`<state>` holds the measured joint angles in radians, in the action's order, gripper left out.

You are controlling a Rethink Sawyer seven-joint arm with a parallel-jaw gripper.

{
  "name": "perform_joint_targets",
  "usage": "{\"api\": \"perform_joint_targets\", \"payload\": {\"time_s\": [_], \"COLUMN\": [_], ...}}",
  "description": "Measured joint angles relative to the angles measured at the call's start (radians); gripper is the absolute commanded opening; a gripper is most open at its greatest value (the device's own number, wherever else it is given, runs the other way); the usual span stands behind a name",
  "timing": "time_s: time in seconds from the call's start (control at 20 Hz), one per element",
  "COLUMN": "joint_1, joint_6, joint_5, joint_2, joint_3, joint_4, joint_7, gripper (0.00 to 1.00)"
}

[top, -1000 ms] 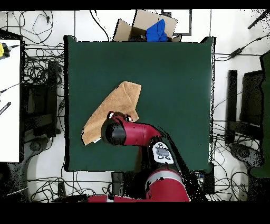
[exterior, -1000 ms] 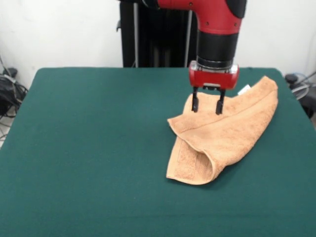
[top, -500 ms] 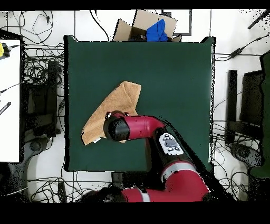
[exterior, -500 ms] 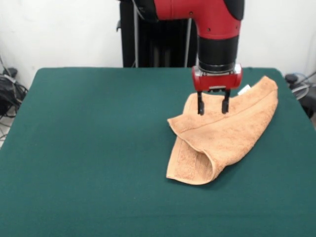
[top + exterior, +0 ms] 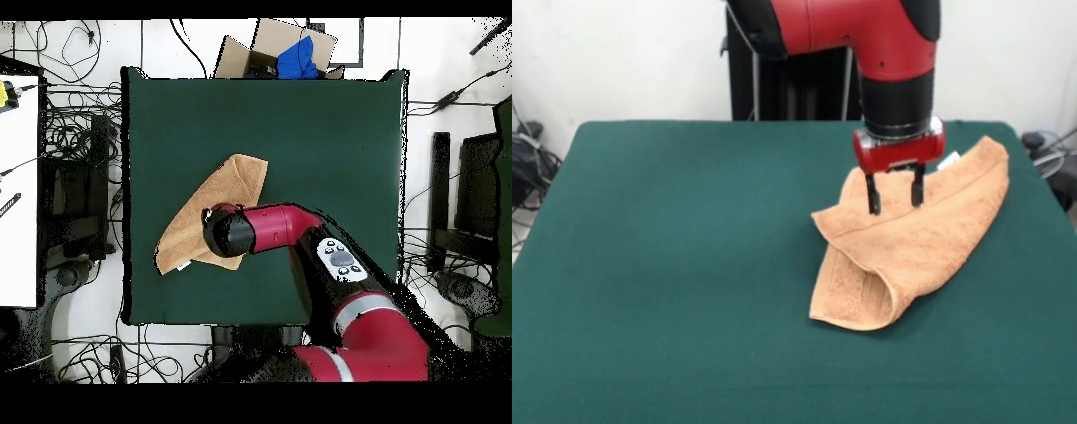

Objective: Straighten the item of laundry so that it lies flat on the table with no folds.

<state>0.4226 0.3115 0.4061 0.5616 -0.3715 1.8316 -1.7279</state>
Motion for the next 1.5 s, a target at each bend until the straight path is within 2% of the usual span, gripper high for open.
{"api": "perform_joint_targets", "payload": {"time_s": [0.35,0.7,1.5], "joint_1": [0.055,0.098,0.113], "joint_6": [0.0,0.0,0.0], "joint_5": [0.048,0.088,0.11], "joint_2": [-0.058,-0.114,-0.142], "joint_3": [-0.057,-0.064,-0.065], "joint_4": [-0.026,-0.037,-0.044], "joint_7": [0.008,0.008,0.008], "gripper": [1.0,1.0,1.0]}}
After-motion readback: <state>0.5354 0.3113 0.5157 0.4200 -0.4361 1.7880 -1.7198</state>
